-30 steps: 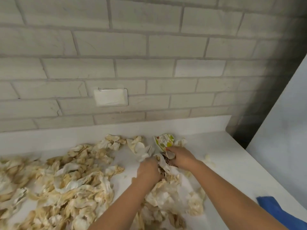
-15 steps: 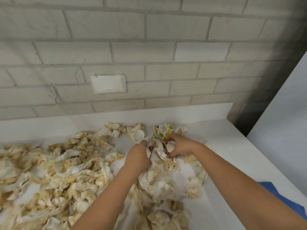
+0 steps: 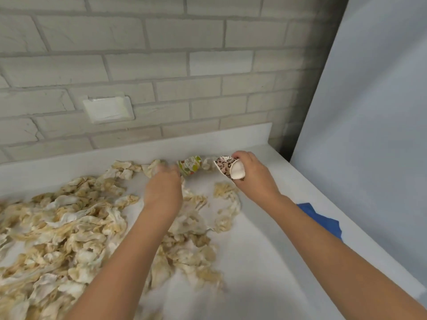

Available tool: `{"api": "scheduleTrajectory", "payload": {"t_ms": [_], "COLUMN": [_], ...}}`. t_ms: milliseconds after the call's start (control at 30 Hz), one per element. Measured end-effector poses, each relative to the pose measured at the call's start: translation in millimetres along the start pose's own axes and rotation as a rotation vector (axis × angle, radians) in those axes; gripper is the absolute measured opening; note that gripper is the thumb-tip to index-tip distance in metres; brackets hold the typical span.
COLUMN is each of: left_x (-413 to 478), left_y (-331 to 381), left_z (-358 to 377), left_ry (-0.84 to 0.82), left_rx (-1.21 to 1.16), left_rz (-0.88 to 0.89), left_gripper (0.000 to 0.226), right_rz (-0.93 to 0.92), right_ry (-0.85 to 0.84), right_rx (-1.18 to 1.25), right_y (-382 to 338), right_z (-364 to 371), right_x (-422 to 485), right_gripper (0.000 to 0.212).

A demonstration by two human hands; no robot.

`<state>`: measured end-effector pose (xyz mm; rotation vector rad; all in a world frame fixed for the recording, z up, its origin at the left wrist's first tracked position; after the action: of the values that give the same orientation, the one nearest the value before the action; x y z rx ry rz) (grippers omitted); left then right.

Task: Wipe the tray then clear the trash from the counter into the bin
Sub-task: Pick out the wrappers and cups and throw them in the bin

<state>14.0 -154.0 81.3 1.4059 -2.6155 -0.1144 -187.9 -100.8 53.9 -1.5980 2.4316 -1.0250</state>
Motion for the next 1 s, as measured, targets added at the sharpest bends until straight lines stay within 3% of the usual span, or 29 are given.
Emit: {"api": "scheduleTrajectory", "payload": {"t_ms": [100,200,367,533,667,767,933,1000], "left_x": [-31,-76,-156,-230,-284,-323,-364,-370], "left_y": [50,113,221,302,326,331,336,341], "left_z": [-7,6,73,169,273,369,523,565], "left_ry": [0.126,0.151,-0.077,-0.342,-0.515,-0.658,-0.843,-0.873], "left_rx": [-0.291,-0.605,-0.940,-0.990,-0.991,-0.927,-0.781,-0.734], "left_rz": [0.141,0.272,0.339,0.342,0.164,0.026,-0.088,-0.103], "left_gripper": [0.063,0.067,0.070,0.074,0.078,0.080,0.091,0.090], "right_rz": [0.213,0.391,0.643,0.895,1.062,1.175,1.347,1.379], "right_ry": [0.044,0.053,0.121,0.194,0.268,0.144,-0.112,-0.162], "right_rx": [0.290,0.535,0.769,0.706,0.536,0.381,0.230,0.177], "right_y": [30,70,148,238,318,388,482,506], "right_z": [-52,-94,-125,-113,-73,-20,66,92], "right_x": [-60,-139,-279,-399,-470,-518,-572,-582], "right_gripper": [0.056,0.057,0.058,0.062,0.075,0.083,0.060,0.062]}}
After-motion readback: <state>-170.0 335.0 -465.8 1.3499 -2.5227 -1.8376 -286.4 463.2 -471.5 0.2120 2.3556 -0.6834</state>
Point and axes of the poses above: each hand's wrist, its own x-axis towards the middle knuckle, its own z-axis out of the palm, y = z × x, the point moved 4 cm from there along x, towards the middle knuckle, and after that the axes turned 12 degrees about z, right-handed, at the moved point
